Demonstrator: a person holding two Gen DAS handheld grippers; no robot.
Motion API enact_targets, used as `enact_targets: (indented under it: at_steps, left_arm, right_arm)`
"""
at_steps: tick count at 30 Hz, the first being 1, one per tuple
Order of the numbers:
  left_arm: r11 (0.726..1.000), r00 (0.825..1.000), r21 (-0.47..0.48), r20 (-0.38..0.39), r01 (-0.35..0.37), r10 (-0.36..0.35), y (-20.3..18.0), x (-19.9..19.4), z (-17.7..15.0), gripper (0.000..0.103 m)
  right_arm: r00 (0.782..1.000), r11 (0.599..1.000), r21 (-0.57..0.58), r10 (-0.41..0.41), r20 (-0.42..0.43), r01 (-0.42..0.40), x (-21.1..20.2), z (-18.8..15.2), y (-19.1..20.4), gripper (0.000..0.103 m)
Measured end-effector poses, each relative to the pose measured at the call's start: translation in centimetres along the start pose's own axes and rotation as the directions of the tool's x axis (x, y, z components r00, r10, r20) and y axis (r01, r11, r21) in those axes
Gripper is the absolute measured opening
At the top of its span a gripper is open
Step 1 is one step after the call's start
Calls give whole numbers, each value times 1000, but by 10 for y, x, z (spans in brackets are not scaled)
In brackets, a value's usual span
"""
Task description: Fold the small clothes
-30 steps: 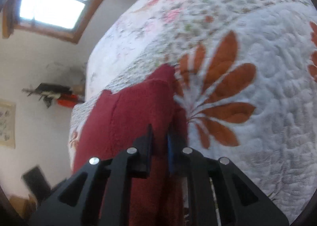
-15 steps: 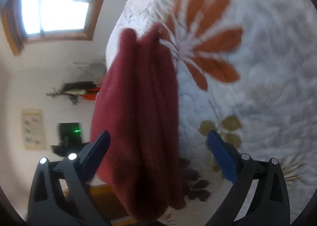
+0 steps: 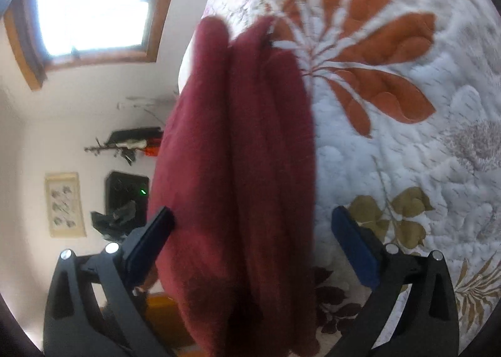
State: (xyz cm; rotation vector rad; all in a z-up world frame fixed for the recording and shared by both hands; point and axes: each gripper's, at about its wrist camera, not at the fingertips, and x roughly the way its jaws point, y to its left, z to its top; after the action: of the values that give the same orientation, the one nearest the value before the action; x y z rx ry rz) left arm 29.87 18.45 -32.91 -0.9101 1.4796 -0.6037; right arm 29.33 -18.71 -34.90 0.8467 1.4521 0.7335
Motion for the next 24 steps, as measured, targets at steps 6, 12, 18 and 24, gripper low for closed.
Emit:
enact_targets:
  at_steps: [6, 12, 18, 24]
  left_arm:
    - [998, 997, -7, -47, -64, 63, -1, 11, 8, 70]
    - [998, 998, 46, -36, -47, 49, -13, -5, 2, 44]
    - [985, 999, 165, 35, -46, 40, -46, -65, -22, 43]
    - [985, 992, 151, 114, -78, 61, -2, -141, -79, 44]
  right_arm:
    - [1000, 1000, -18, 21, -5, -21, 12, -4, 27, 48]
    - [999, 993, -115, -19, 45, 24, 6, -22, 82, 41]
    - [996, 979, -202, 36, 83, -18, 12, -41, 150, 41]
    - [999, 960, -278, 43, 8, -39, 69, -62, 204, 41]
